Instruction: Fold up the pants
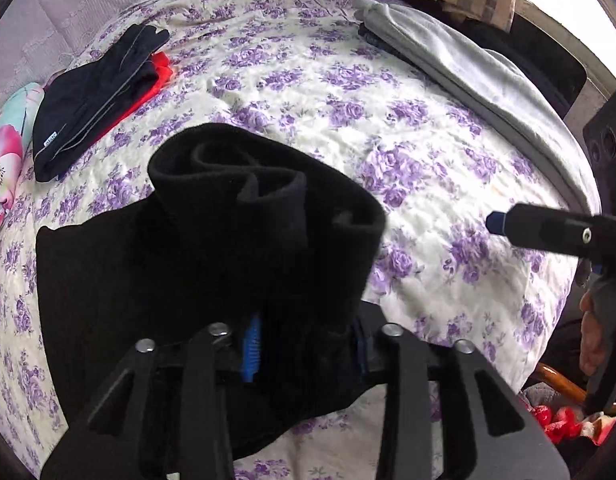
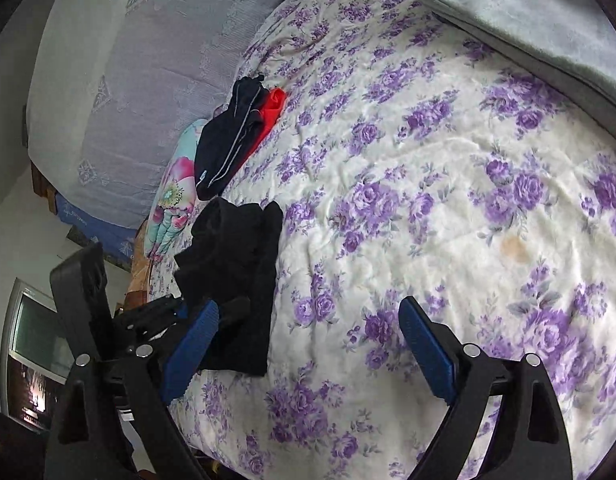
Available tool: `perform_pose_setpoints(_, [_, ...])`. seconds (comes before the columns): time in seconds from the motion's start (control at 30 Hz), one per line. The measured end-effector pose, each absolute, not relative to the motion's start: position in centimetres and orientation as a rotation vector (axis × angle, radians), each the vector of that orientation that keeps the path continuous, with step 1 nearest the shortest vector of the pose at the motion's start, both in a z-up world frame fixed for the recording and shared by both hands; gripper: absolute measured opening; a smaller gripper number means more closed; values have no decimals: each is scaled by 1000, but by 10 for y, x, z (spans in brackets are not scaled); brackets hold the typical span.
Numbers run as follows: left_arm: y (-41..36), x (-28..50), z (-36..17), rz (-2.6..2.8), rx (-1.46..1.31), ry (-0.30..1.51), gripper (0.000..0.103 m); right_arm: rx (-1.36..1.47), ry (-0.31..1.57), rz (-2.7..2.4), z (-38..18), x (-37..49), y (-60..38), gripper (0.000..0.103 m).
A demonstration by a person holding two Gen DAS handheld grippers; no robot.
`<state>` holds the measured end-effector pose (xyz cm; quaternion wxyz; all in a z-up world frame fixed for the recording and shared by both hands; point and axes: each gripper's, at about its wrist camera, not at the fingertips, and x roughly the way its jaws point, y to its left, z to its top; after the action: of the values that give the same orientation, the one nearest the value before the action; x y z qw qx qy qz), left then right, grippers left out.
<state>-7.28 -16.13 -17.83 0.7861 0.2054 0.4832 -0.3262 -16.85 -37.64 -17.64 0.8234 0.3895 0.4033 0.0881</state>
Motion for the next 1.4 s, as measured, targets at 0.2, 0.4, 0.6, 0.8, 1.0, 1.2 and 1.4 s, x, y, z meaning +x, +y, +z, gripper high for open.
perform_pose_setpoints(0.2, [-120,-83,-144,-721,392,1016,67,830,834,210,-162,-153,-386,94])
perform_pose_setpoints(0.4, [-26,-33,-139,-541,120,1086,74,728,801,431,-122,-110,-342,94])
perform_pose_setpoints(0.6, [38,-1,-189,-368,22,1168,74,597,845,667,-111,-62,-259,94])
perform_pose_setpoints(0.8, [71,4,-210,-346,-21,1199,80,623,1186,280,-187,-64,-303,93])
perform_pose_setpoints(1.0, [73,-12,-164,-368,68,1082,79,460,1071,521,-99,-10,-277,95])
perform_pose_setpoints(1.2, [59,-16,-177,-388,70,1119,80,159,1141,813,-109,119,-160,96])
perform_pose_setpoints(1.4, [63,-29,-212,-332,72,1210,81,193,1397,899,-187,183,-98,89])
